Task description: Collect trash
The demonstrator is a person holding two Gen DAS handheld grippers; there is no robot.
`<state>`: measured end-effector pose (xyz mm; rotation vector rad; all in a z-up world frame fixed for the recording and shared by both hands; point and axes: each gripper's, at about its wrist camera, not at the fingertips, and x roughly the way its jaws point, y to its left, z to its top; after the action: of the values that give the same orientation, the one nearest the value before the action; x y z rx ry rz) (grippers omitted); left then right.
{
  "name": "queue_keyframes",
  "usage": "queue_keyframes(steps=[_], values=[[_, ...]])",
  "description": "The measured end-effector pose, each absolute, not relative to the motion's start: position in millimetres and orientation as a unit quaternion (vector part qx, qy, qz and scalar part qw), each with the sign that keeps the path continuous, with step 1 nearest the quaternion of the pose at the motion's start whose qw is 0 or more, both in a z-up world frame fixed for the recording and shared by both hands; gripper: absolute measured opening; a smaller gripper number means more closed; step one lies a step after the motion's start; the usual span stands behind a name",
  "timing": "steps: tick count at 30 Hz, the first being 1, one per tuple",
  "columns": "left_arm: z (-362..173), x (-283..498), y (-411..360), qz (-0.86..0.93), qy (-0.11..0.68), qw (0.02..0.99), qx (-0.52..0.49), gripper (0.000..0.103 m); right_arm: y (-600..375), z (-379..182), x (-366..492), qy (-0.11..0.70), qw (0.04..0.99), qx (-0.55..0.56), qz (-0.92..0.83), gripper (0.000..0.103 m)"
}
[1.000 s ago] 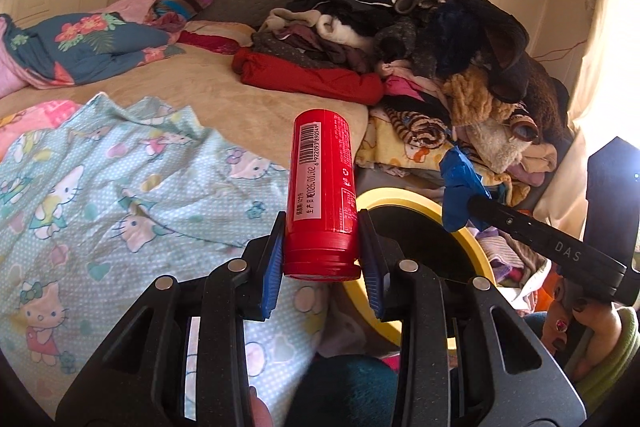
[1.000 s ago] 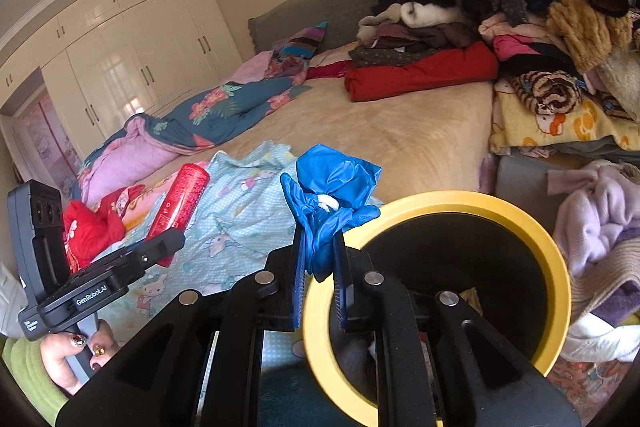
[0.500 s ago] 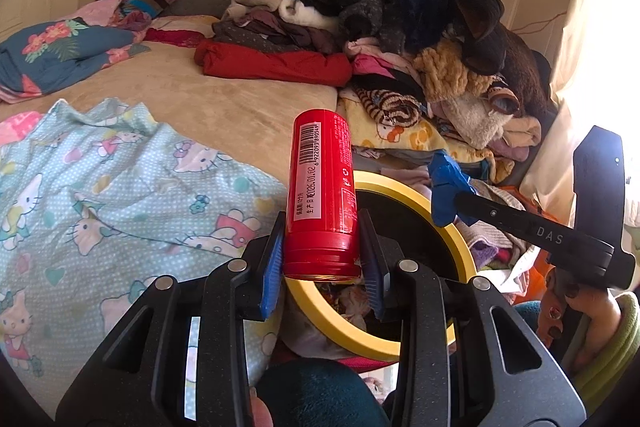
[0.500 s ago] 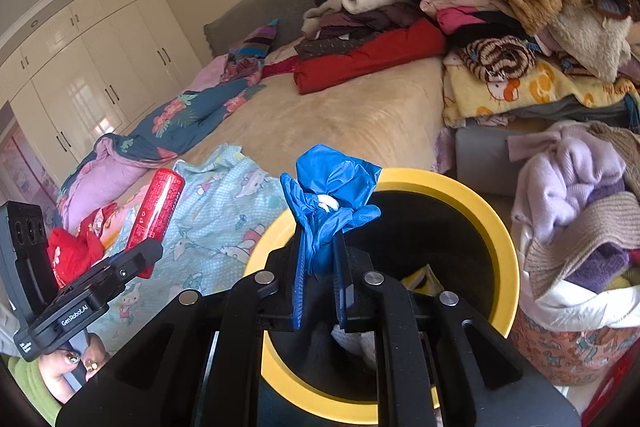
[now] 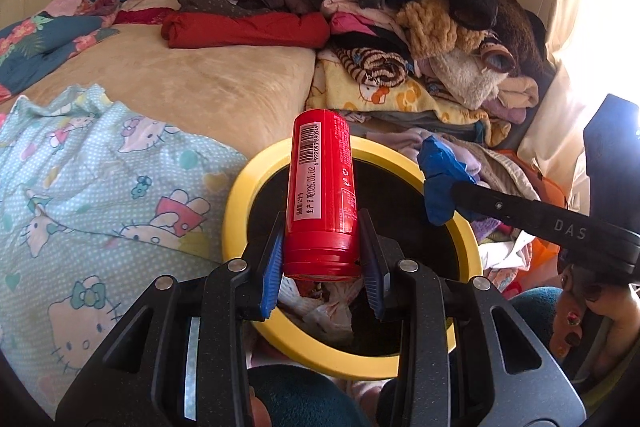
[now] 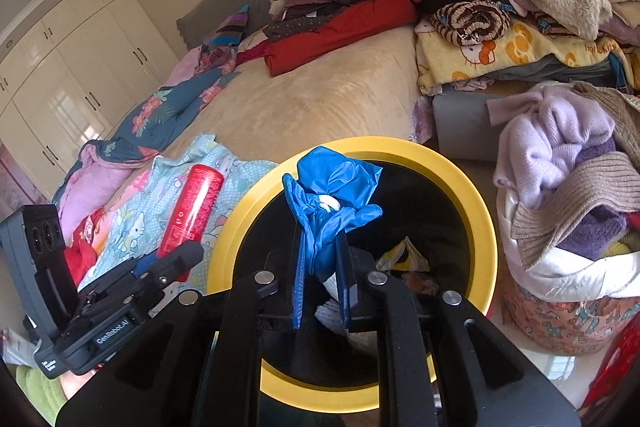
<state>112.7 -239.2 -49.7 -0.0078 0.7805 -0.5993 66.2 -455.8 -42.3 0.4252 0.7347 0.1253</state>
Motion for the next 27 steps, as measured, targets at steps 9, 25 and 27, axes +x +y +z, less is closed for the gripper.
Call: queue_keyframes(steps=[9, 25, 27], values=[[-67.3, 121.8, -254.2, -0.293, 0.391, 0.872, 0.008, 0.027, -468.2, -44.8, 64.1, 0.359, 0.903, 0.233, 0.042, 0.048], [-58.5, 111.7, -225.1, -0.272, 0.381, 0.884, 0.003, 0.077, -443.0, -14.8, 33.5, 0.308, 0.942, 0.132, -0.001, 0.090], [-56.2, 108.9, -213.3, -0.261, 0.380, 0.887, 0.000, 0.078, -437.7, -11.6, 29.9, 0.294, 0.948, 0.125, -0.002, 0.092]])
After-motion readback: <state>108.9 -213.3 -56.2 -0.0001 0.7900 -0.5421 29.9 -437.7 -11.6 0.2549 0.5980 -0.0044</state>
